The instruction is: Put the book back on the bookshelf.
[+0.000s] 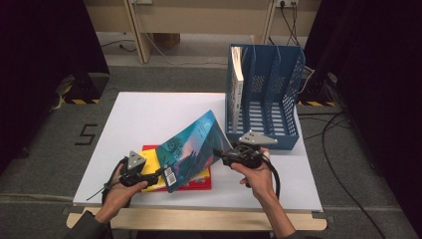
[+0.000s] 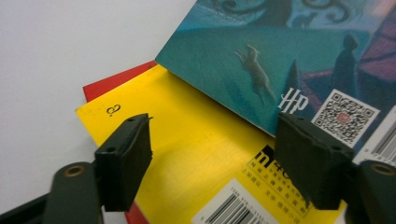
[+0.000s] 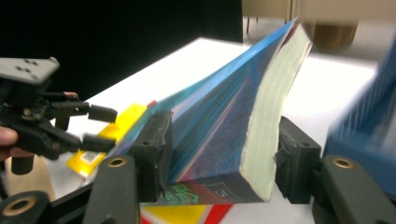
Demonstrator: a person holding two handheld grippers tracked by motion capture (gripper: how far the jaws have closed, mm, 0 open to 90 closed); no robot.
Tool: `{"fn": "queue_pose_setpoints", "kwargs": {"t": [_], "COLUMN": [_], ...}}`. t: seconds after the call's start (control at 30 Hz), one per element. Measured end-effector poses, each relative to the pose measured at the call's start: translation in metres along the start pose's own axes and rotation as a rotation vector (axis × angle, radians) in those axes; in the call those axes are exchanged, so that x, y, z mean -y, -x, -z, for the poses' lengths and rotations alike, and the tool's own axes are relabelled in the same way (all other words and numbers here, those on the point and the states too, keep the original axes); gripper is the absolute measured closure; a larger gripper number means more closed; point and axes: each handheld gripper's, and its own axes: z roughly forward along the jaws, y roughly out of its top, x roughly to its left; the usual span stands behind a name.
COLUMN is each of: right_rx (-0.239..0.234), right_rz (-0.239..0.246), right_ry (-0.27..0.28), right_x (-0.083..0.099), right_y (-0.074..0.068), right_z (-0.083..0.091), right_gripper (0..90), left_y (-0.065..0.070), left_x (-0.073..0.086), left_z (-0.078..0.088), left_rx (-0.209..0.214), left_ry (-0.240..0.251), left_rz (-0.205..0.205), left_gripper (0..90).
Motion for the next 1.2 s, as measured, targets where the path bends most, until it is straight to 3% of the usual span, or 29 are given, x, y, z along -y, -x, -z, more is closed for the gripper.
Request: {"fn": "queue_pose_setpoints", "kwargs": {"t": [0.13, 0.23, 0.3, 0.37, 0.53, 0.7, 0.8, 1.0, 1.2], "right_rx": [0.007, -0.015, -0.067, -0.096, -0.182, -0.208, -0.251, -0.267, -0.265], "right_rz": [0.114, 0.149, 0.103, 0.107, 0.042, 0.078, 0.036, 0.070, 0.054], "right_ry": [0.003, 0.021, 0.046, 0.066, 0.106, 0.112, 0.128, 0.132, 0.126], "right_x": [-0.036, -0.055, -0.062, -0.067, -0.071, -0.073, -0.069, -0.066, -0.065], "right_y": [-0.015, -0.025, -0.031, -0.039, -0.049, -0.060, -0.059, -0.066, -0.066], "right_z": [-0.003, -0.009, -0.012, -0.016, -0.022, -0.024, -0.025, -0.027, -0.037], "right_gripper": [54.5, 59.9, 63.6, 65.6, 70.5, 70.2, 68.0, 65.8, 64.8], "left_y": [0.004, 0.009, 0.009, 0.008, 0.009, 0.010, 0.009, 0.005, 0.002], "left_x": [-0.003, -0.005, -0.009, -0.012, -0.014, -0.016, -0.014, -0.013, -0.012], "left_z": [-0.010, -0.016, -0.018, -0.021, -0.028, -0.033, -0.032, -0.029, -0.028], "left_rx": [-0.002, -0.019, -0.040, -0.058, -0.075, -0.074, -0.072, -0.072, -0.074], "left_ry": [-0.001, 0.003, 0.002, 0.010, 0.017, 0.018, 0.026, 0.037, 0.045], "left_rz": [0.007, 0.003, 0.009, 0.021, 0.037, 0.043, 0.054, 0.071, 0.079], "left_gripper": [14.9, 13.1, 12.5, 12.3, 8.6, 8.8, 10.4, 14.3, 14.6]}}
